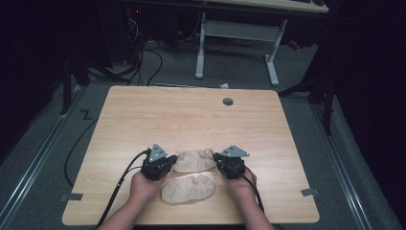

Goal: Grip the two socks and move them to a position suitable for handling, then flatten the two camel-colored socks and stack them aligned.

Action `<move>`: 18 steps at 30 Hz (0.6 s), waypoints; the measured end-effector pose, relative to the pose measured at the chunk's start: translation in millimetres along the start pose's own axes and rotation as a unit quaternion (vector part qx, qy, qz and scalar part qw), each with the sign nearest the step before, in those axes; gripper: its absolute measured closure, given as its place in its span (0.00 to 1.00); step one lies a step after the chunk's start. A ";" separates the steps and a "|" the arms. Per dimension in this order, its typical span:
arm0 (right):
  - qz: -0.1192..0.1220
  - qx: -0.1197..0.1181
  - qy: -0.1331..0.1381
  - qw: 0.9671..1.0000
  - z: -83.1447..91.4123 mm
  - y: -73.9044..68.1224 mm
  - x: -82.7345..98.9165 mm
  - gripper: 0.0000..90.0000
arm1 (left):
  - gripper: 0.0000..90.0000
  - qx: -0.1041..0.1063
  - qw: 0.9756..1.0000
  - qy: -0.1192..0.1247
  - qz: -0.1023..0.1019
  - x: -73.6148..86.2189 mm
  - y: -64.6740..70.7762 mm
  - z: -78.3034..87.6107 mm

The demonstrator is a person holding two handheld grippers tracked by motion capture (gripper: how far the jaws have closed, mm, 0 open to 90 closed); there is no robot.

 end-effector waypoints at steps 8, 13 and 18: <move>0.009 -0.003 0.032 0.999 16.7 -4.2 -4.0 0.94 | 0.97 0.003 1.000 0.014 0.002 -5.4 -1.1 10.0; 0.009 -0.007 0.045 0.999 25.6 -4.4 -5.8 0.94 | 0.97 0.001 1.000 0.018 -0.008 -6.7 6.5 22.0; 0.019 -0.011 0.047 0.999 31.2 -7.7 -5.6 0.94 | 0.97 -0.001 1.000 0.018 -0.008 -6.6 12.1 30.9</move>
Point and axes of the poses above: each handheld gripper's, and its own axes: z roughly backward along the jaws, x roughly out of its underside, y roughly to its right, the point moved 3 cm from there along -z, roughly forward along the jaws, and after that the axes turned 7 degrees about x, right-handed, at the moved point
